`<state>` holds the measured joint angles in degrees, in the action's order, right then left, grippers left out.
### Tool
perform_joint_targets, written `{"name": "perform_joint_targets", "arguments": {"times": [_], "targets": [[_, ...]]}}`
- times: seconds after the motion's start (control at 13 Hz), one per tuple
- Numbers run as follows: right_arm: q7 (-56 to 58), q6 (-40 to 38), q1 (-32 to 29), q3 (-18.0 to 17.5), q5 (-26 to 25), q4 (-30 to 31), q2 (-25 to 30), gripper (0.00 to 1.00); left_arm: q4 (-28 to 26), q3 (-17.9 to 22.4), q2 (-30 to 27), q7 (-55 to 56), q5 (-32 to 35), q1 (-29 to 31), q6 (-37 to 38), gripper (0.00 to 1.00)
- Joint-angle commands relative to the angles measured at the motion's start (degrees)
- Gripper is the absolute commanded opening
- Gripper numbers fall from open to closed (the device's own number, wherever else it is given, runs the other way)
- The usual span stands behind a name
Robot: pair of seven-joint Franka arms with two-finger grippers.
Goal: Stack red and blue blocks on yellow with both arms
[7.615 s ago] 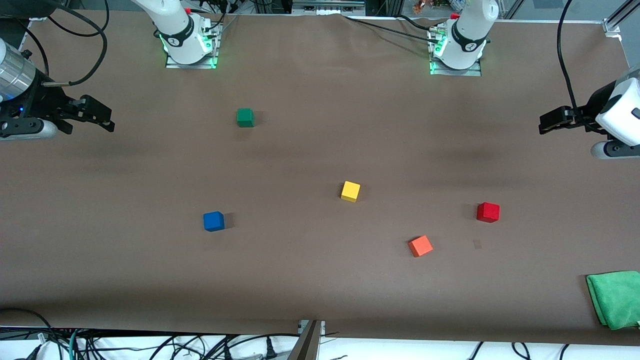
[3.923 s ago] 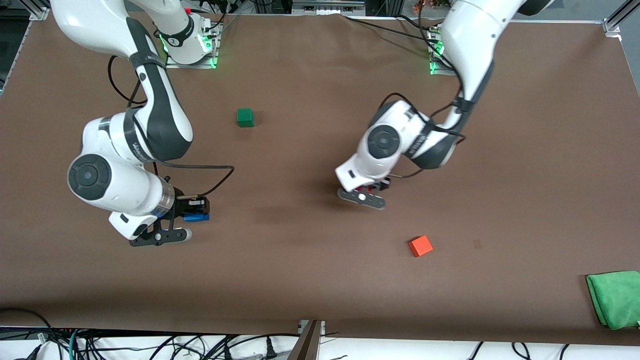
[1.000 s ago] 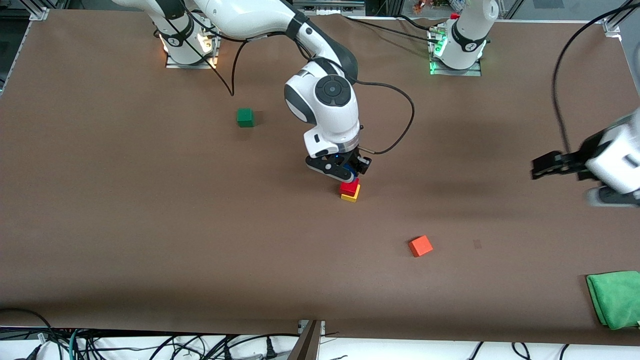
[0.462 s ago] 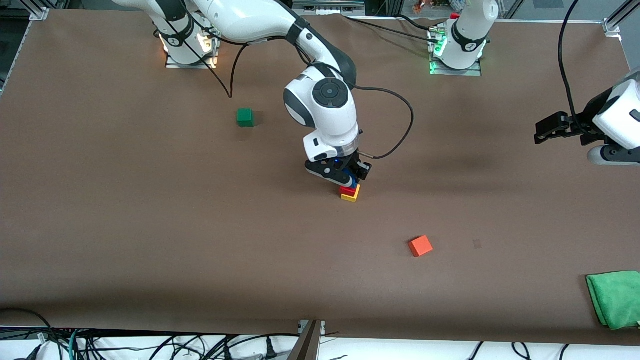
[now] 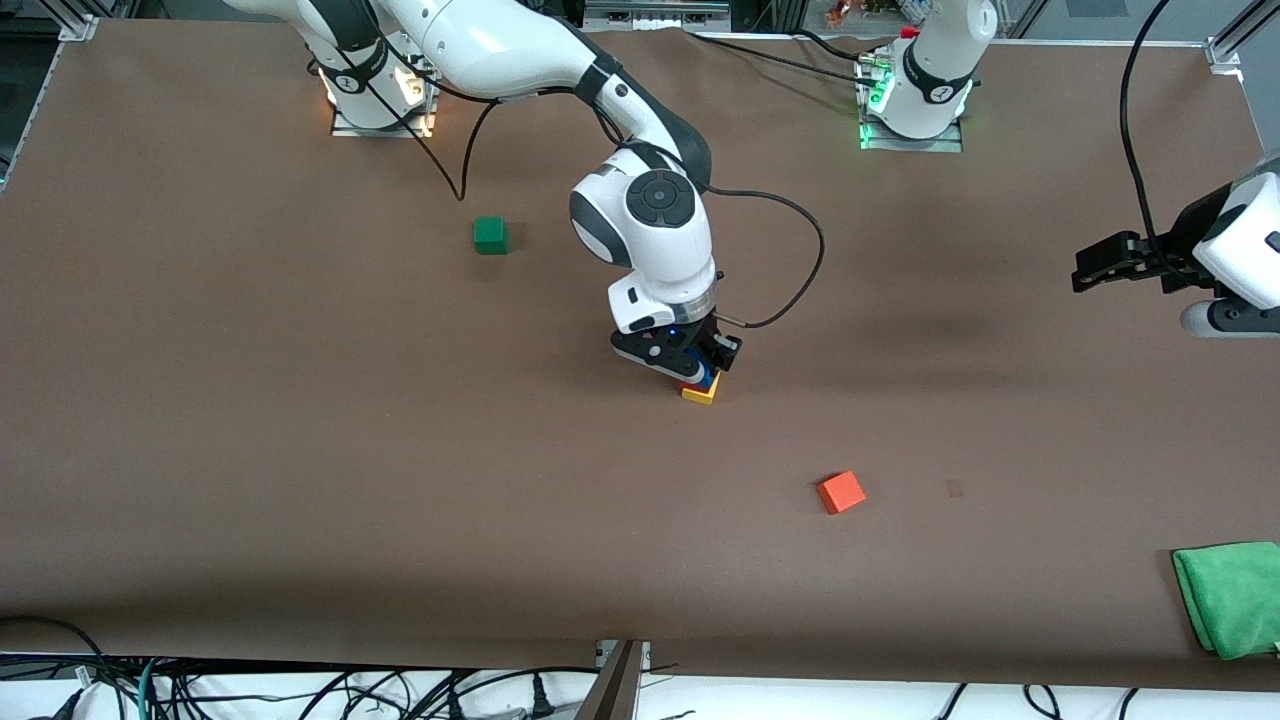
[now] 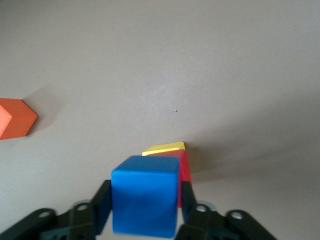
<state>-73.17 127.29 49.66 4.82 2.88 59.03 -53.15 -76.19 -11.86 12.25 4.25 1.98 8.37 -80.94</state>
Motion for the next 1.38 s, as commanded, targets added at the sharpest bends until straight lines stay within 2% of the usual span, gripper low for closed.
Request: {"name": "perform_joint_targets", "arguments": {"times": [0.0, 0.15, 0.31, 0.54, 0.69, 0.77, 0.92, 1.23, 1.31], "targets": [[-1.27, -1.07, 0.35, 0.54, -0.86, -2.25, -0.56, 1.00, -0.98, -0.09, -1.09, -0.38, -0.75, 0.25, -0.71, 1.00], [-1.01, -3.61, -0.26, 0.54, -0.68, -2.34, -0.21, 1.00, -0.98, -0.09, -0.82, -0.38, -0.66, 0.34, -0.71, 1.00], [0.91, -9.39, -2.45, 0.63, -0.94, -2.60, 3.38, 1.00, -0.98, -0.09, -0.82, -0.38, -0.66, 0.42, -0.71, 1.00], [13.89, -17.91, -9.20, 1.50, 0.01, -0.85, 11.46, 1.00, -0.98, -0.09, -0.82, -0.55, -0.66, 0.34, -0.71, 1.00], [24.24, -23.90, -15.45, 1.50, 4.30, 0.55, 15.77, 1.00, -0.98, -0.01, -0.82, -0.47, -0.66, 0.34, -0.71, 1.00], [29.87, -26.10, -18.26, 1.59, 6.07, 3.09, 18.84, 1.00, -0.98, -0.01, -0.82, -0.47, -0.66, 0.34, -0.71, 1.00], [37.01, -26.56, -22.48, 1.77, 7.31, 11.95, 27.35, 1.00, -0.98, -0.09, -0.82, -0.55, -0.66, 0.34, -0.79, 1.00], [55.81, -27.79, -25.14, 8.08, 6.27, 34.26, 47.65, 1.00, -0.89, -0.09, -0.82, -0.38, -0.75, 0.16, -0.79, 1.00], [56.81, -27.79, -26.01, 8.27, 4.87, 38.05, 51.18, 1.00, -0.89, -0.09, -0.82, -0.38, -0.75, 0.16, -0.79, 1.00]]}}
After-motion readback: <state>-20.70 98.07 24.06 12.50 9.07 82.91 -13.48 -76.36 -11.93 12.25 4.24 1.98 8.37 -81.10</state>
